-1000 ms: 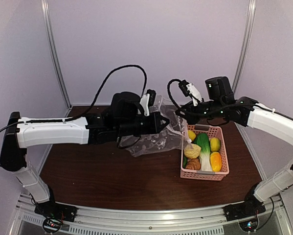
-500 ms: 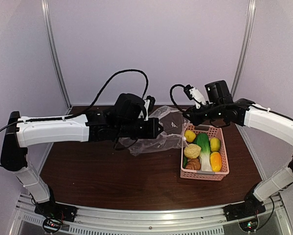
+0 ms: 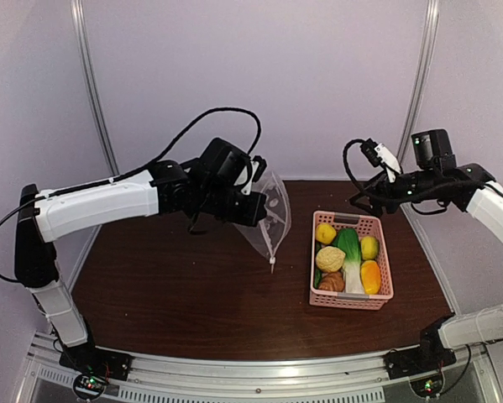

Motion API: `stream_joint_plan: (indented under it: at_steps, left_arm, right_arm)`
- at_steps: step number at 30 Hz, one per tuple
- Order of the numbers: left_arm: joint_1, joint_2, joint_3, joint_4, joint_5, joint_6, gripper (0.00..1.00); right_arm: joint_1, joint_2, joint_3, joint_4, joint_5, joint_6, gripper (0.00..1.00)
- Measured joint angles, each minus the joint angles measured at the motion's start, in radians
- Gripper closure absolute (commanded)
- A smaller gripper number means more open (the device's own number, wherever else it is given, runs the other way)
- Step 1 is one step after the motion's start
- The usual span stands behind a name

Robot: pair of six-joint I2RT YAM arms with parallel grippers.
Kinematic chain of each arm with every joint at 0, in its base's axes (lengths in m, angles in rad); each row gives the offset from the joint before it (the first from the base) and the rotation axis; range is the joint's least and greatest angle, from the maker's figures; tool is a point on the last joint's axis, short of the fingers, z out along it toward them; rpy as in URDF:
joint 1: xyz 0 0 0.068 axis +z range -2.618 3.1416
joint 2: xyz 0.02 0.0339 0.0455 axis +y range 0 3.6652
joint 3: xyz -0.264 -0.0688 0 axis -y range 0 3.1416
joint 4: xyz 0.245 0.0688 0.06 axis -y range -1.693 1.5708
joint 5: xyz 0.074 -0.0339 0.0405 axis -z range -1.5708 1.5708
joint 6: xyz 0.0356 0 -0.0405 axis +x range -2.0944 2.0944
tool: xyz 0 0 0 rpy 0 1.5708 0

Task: Place the food in the zip-top bag and seal the zipper
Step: Open the zipper food storage bag, then pick up the fake fruit from the bin.

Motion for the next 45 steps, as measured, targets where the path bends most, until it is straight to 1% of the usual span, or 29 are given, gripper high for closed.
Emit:
stream_joint_plan:
  at_steps: [3,5,7,11,16,17,18,23,26,28,32,36,39,42,45]
  left_arm:
    - [0.000,0.040,0.006,-0.002,0.057,0.026,1.00]
    - [-0.002,0.071,0.013,-0.001,0.094,0.034,1.00]
    - [-0.003,0.101,0.019,0.007,0.130,0.038,1.00]
    - [-0.003,0.129,0.020,0.014,0.171,0.038,1.00]
    - [-0.003,0.130,0.022,0.026,0.196,0.038,1.00]
    - [-0.003,0.130,0.022,0.027,0.198,0.038,1.00]
    - [-0.003,0.130,0.022,0.029,0.201,0.038,1.00]
    - [-0.003,0.130,0.022,0.030,0.207,0.034,1.00]
    - [-0.003,0.130,0.022,0.031,0.208,0.026,1.00]
    - [-0.003,0.129,0.019,0.032,0.207,0.022,1.00]
    - [-0.003,0.128,0.005,0.035,0.203,0.011,1.00]
    - [-0.003,0.127,-0.009,0.036,0.200,0.003,1.00]
    - [-0.003,0.127,-0.010,0.038,0.200,0.000,1.00]
    - [-0.003,0.127,-0.010,0.039,0.199,0.000,1.00]
    - [-0.003,0.127,-0.010,0.043,0.196,0.000,1.00]
  right_arm:
    - [-0.109,0.016,-0.005,-0.057,0.010,-0.038,0.29]
    - [-0.151,0.036,-0.021,-0.080,0.046,-0.059,0.31]
    - [-0.169,0.062,-0.044,-0.106,0.080,-0.085,0.32]
    - [-0.171,0.109,-0.097,-0.165,0.091,-0.151,0.25]
    - [-0.128,0.155,-0.131,-0.192,0.072,-0.251,0.18]
    - [-0.120,0.163,-0.132,-0.189,0.067,-0.263,0.15]
    - [-0.096,0.189,-0.131,-0.184,0.060,-0.274,0.12]
    - [-0.016,0.335,-0.109,-0.160,0.024,-0.303,0.09]
    - [0.014,0.410,-0.090,-0.139,0.011,-0.300,0.03]
    - [0.024,0.451,-0.075,-0.130,-0.003,-0.301,0.02]
    - [0.034,0.496,-0.066,-0.111,-0.019,-0.300,0.13]
    - [0.038,0.518,-0.067,-0.093,-0.027,-0.296,0.30]
    - [0.037,0.517,-0.067,-0.079,-0.027,-0.291,0.39]
    - [0.038,0.494,-0.068,-0.071,-0.018,-0.268,0.43]
    - [0.038,0.431,-0.069,-0.074,0.000,-0.263,0.46]
